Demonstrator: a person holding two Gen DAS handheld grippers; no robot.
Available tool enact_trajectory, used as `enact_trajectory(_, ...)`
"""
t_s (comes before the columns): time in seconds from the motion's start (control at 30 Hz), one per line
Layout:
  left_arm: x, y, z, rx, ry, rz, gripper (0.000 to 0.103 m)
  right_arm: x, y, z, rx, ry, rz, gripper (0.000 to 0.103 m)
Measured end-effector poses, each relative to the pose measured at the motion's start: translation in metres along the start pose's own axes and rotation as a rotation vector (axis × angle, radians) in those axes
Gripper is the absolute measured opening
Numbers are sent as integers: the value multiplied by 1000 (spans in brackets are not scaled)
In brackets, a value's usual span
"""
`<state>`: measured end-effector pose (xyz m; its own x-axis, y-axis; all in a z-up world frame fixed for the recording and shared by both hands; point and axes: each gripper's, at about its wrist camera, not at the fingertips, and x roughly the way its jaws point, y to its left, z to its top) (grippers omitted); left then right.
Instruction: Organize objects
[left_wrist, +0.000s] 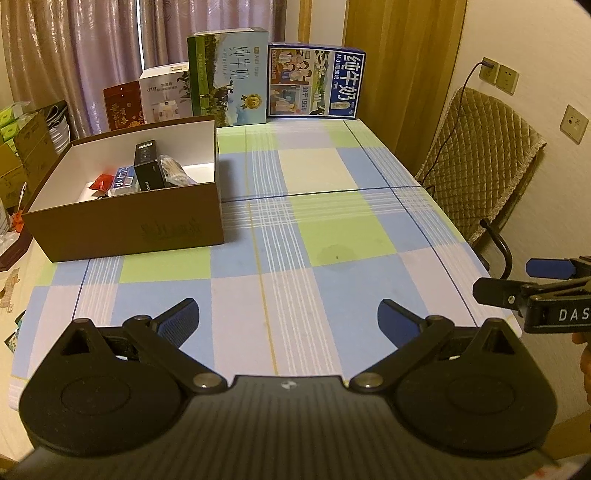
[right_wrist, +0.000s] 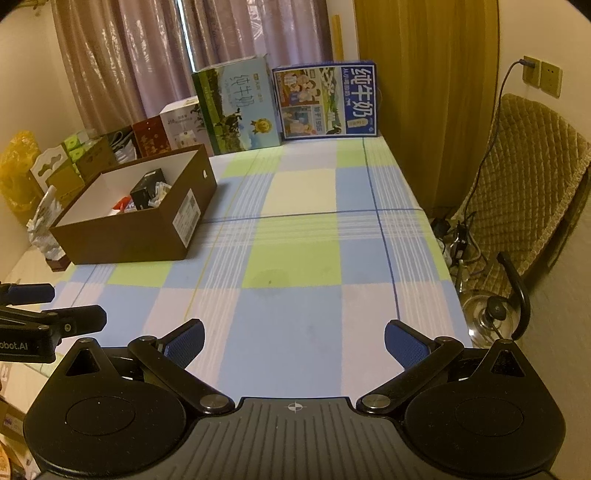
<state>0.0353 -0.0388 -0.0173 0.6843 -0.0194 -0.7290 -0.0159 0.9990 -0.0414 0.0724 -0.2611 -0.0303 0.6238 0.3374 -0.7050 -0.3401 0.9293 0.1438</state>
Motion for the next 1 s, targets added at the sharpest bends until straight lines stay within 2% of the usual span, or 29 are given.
enact_trajectory(0.23,-5,-4,-4,1,-1,-6,102,-6,3,-10,2,-2,-3,101)
enact_trajectory(1.0,-8,-2,-3,-8,-4,-1,102,-8,7,-10,-8,-3,1,101)
